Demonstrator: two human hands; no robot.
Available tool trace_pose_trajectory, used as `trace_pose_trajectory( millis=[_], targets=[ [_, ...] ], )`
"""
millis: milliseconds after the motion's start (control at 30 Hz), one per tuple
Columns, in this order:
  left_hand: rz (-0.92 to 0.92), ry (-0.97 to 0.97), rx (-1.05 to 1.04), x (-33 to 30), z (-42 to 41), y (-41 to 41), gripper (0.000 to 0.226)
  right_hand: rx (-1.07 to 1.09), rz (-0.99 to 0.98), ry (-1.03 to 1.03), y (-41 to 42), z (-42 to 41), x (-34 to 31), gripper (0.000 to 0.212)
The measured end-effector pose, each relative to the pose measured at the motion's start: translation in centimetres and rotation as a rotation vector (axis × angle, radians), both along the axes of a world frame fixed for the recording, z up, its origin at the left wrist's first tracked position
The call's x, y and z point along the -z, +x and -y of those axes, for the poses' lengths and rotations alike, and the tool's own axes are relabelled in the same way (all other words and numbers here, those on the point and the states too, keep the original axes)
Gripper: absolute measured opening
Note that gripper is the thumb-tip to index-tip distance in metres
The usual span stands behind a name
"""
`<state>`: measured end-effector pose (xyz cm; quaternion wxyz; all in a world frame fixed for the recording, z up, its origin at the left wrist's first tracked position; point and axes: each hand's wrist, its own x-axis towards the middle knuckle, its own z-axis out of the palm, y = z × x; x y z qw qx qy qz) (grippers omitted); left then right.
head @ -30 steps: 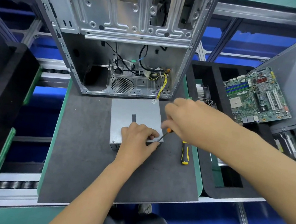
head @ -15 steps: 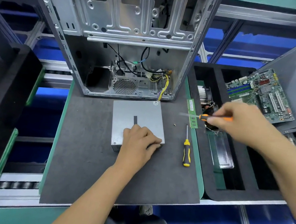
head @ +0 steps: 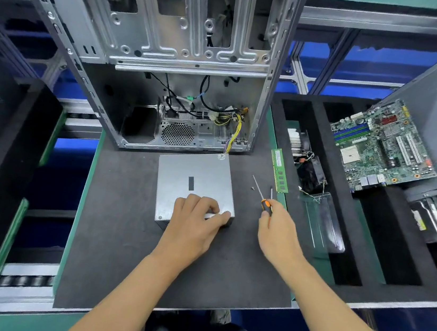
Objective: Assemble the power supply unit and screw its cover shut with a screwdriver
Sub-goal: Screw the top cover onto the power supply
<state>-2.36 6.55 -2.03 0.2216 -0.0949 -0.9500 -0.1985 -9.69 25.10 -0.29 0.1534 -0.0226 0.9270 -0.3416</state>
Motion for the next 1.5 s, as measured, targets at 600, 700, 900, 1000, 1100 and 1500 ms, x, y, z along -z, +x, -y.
trace_pose_trajectory(
  millis=[600, 700, 900, 1000, 1100, 1500],
  targets=[
    [0.0, 0.237, -0.209, -1.6, 0.0, 2.3, 0.013, -0.336, -0.068, 0.296, 1.8, 2.6, 3.3, 0.063],
    [0.006, 0.281, -0.238, -1.8, -0.3, 2.8, 0.014, -0.336, -0.063, 0.222, 2.0, 2.2, 3.1, 0.062],
    [0.042, 0.371, -0.279, -1.9, -0.2, 3.3, 0.024, -0.309, -0.011, 0.186, 1.0, 2.8, 2.3, 0.062],
    [0.064, 0.422, -0.282, -2.1, 0.0, 3.5, 0.026, -0.275, 0.06, 0.251, 0.7, 3.0, 1.8, 0.072],
    [0.081, 0.479, -0.298, -2.2, 0.5, 4.3, 0.025, -0.23, 0.068, 0.315, 0.8, 2.5, 1.6, 0.065],
    [0.148, 0.603, -0.552, 1.7, 11.3, 14.2, 0.015, -0.046, -0.288, 0.204, 8.5, 4.7, 2.9, 0.061]
  ],
)
